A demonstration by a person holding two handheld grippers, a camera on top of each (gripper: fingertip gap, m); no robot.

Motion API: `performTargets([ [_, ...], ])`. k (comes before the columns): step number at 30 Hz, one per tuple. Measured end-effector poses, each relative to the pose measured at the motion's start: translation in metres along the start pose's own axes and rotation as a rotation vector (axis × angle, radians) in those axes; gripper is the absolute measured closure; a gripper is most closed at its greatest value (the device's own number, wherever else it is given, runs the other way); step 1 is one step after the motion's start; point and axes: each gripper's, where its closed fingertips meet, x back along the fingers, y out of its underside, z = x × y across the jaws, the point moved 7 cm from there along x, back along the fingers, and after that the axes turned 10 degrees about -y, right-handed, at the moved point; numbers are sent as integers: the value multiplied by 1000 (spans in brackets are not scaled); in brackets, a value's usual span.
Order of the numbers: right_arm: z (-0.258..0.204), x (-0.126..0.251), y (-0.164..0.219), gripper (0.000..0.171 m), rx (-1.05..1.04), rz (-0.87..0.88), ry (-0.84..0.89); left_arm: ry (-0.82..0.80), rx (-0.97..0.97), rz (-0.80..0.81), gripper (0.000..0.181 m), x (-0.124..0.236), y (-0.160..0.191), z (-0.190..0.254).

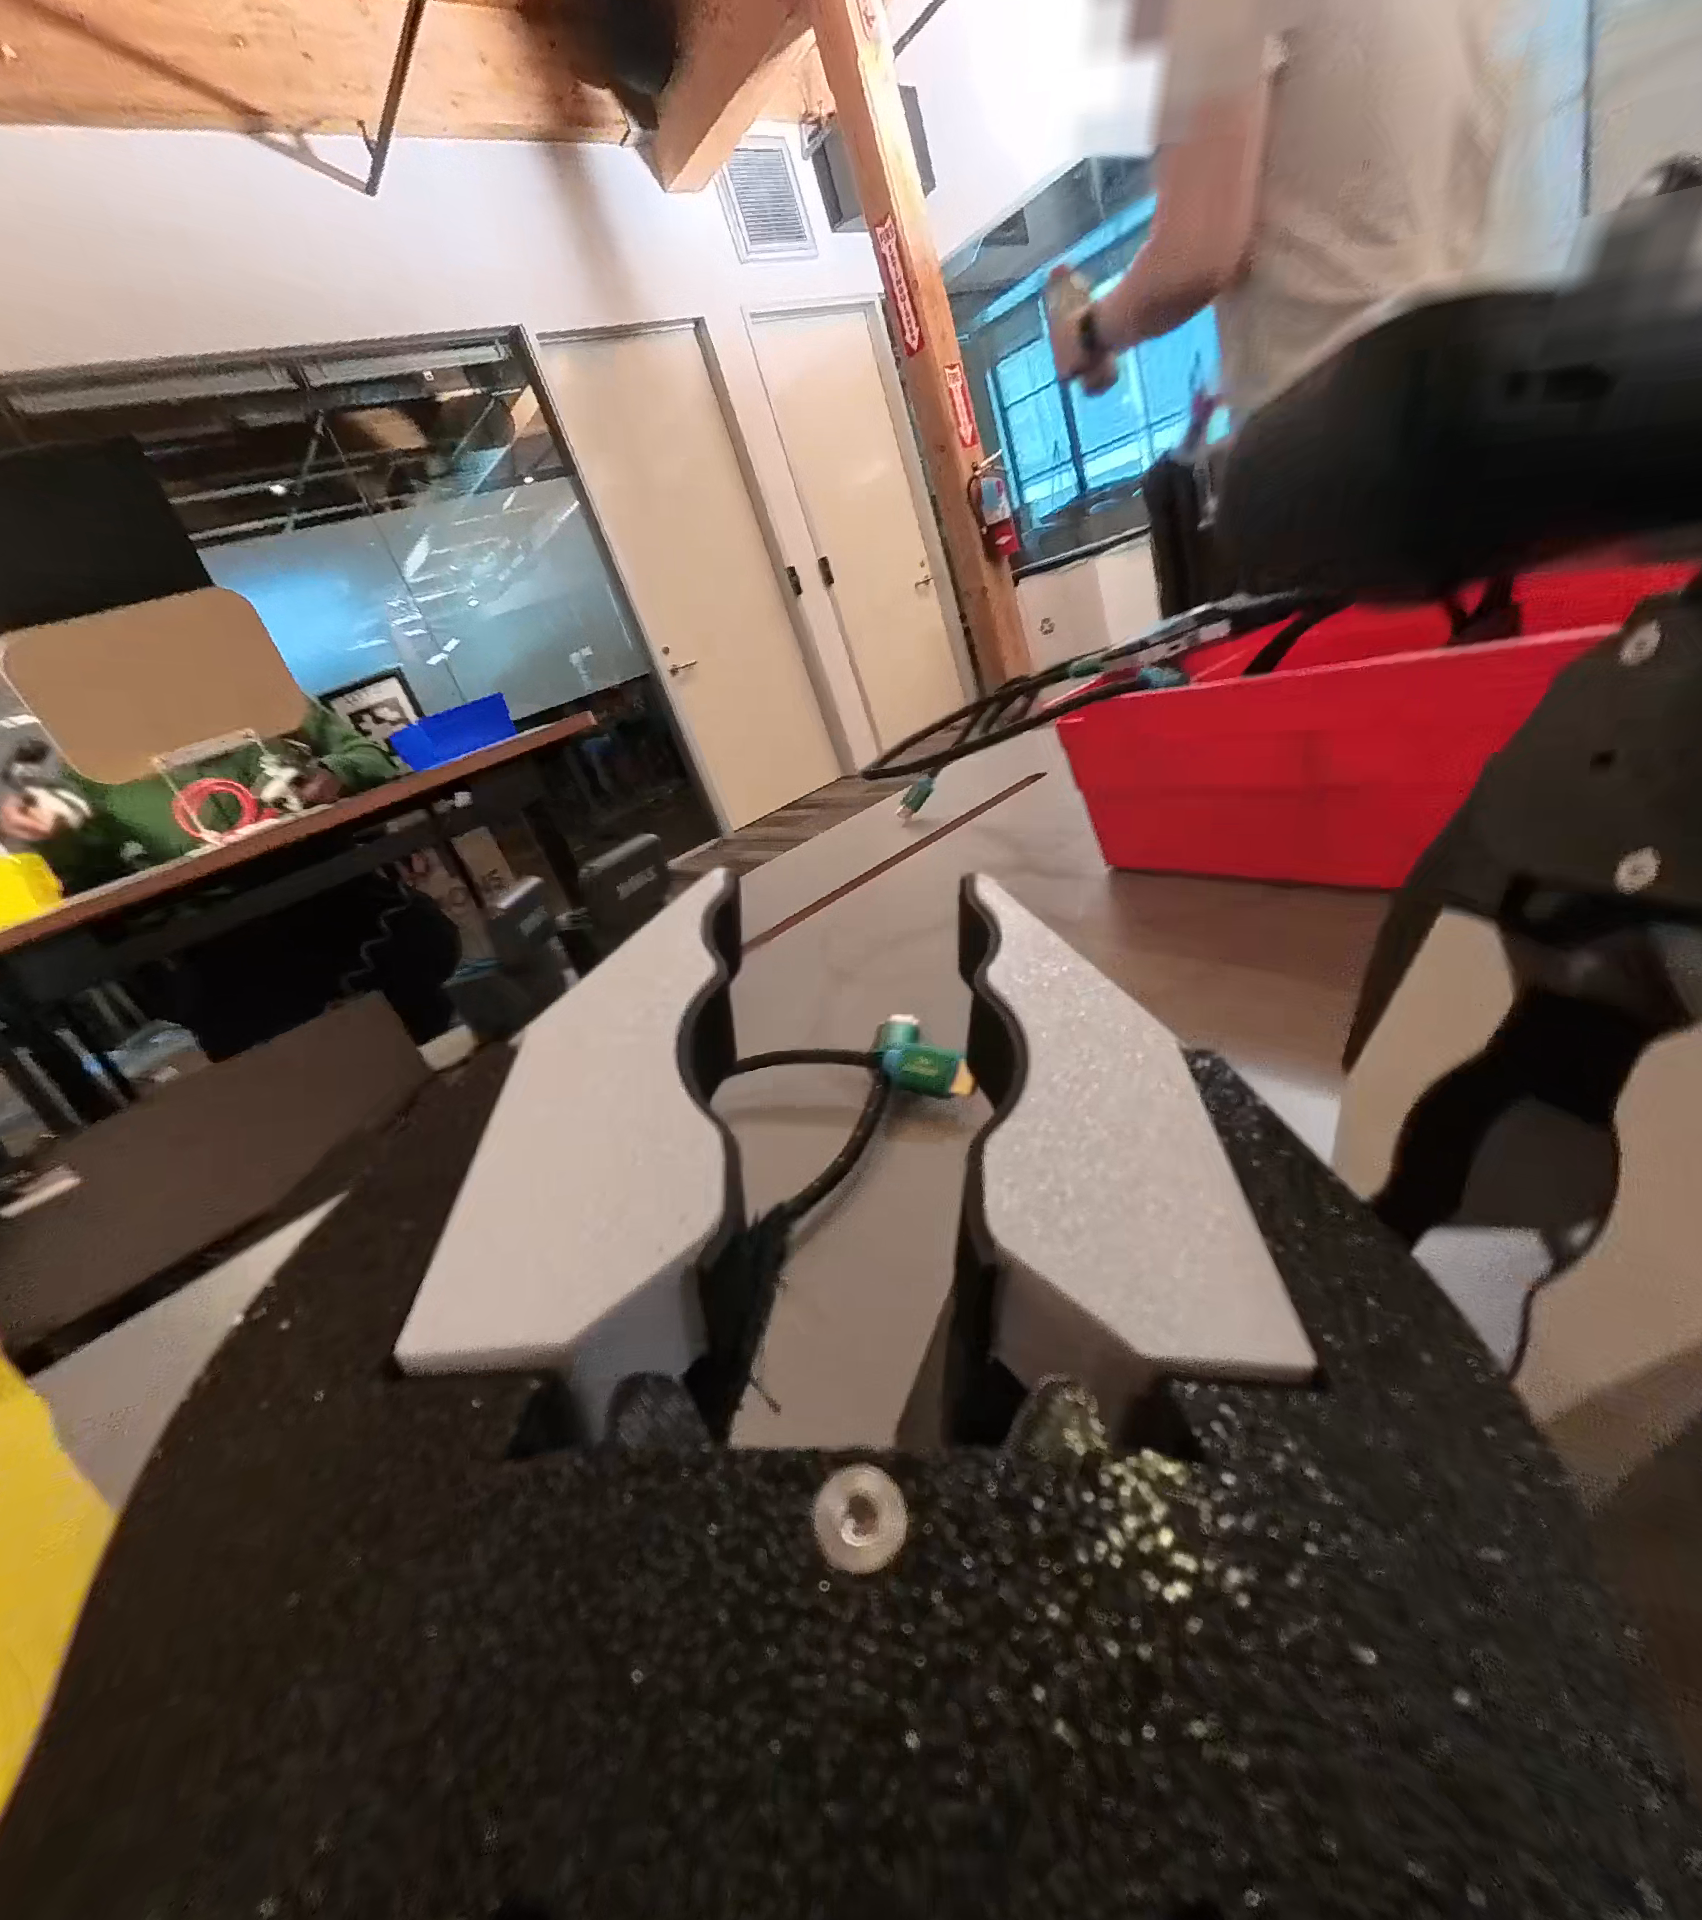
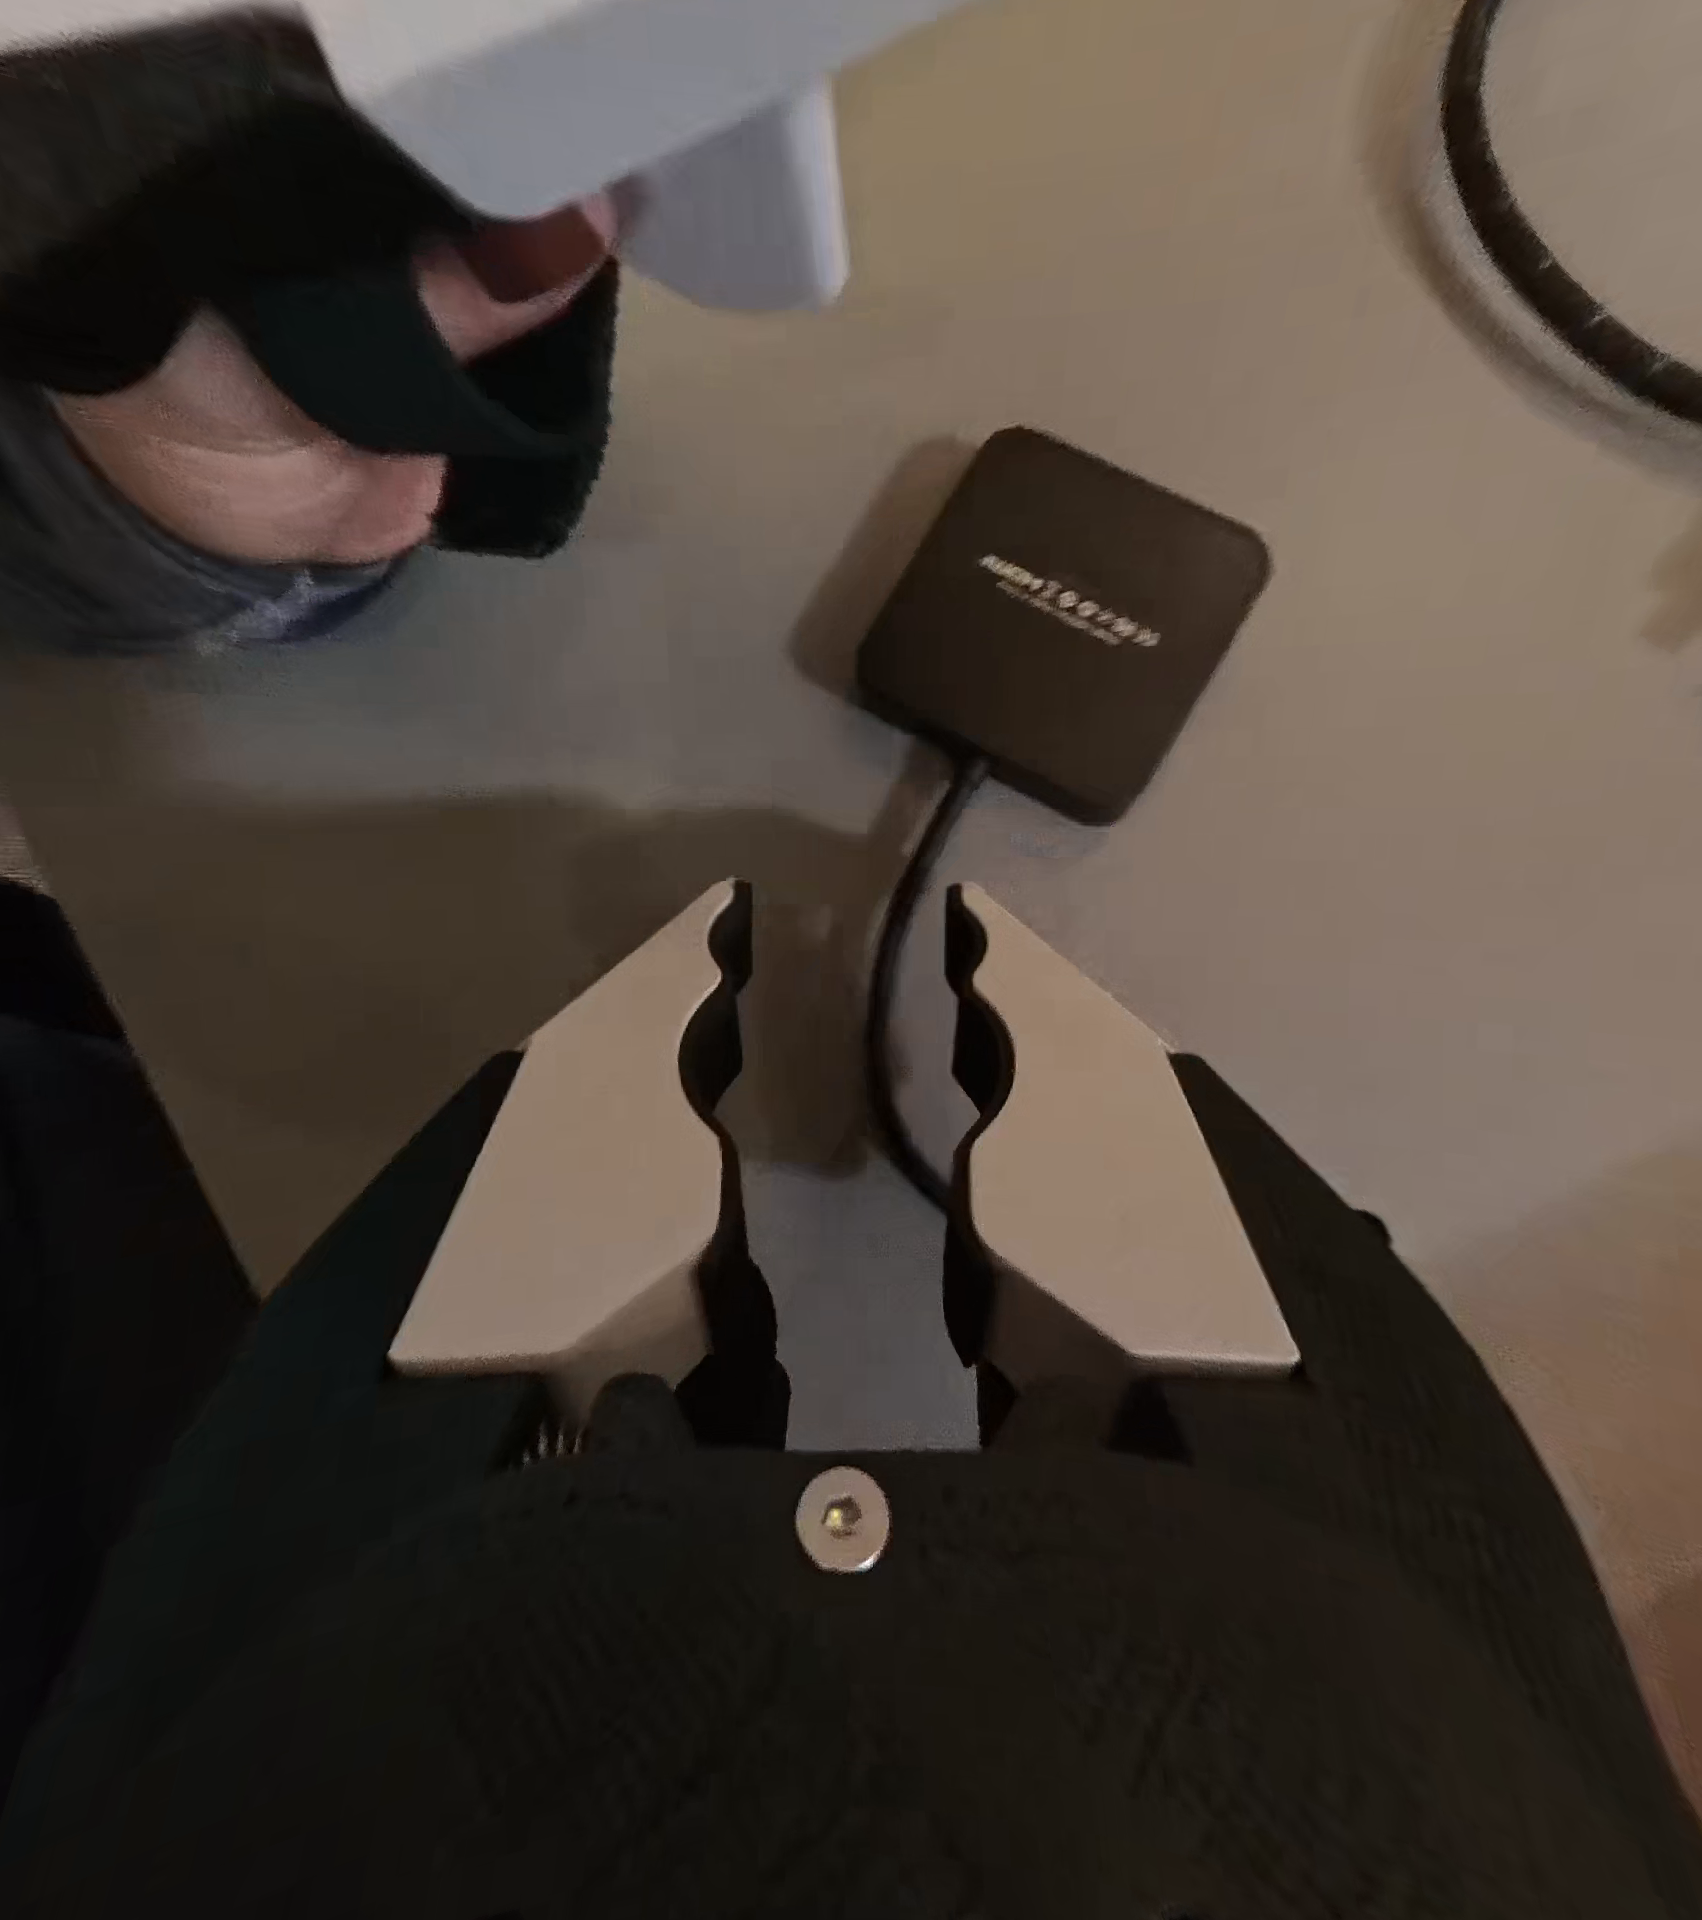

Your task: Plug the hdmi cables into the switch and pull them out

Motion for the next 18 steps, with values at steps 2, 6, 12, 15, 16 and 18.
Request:
performTargets([
  [2,-3,-7,0,136,-24,-28,36,4,56,-1,142,0,-2,-3],
  [6,-7,-13,-4,146,12,-75,143,-10,60,34,142,3,-8,-8],
  [12,-6,-8,0,169,182,-67,283,7,151,8,129,2,-9,-10],
  [15,-5,11,0,169,261,17,385,39,273,-17,121,2,-7,-14],
  [16,-4,19,0,169,295,42,443,46,306,-26,119,2,-6,-15],
  [18,-1,35,0,169,357,97,553,70,363,-47,112,0,-4,-15],
])
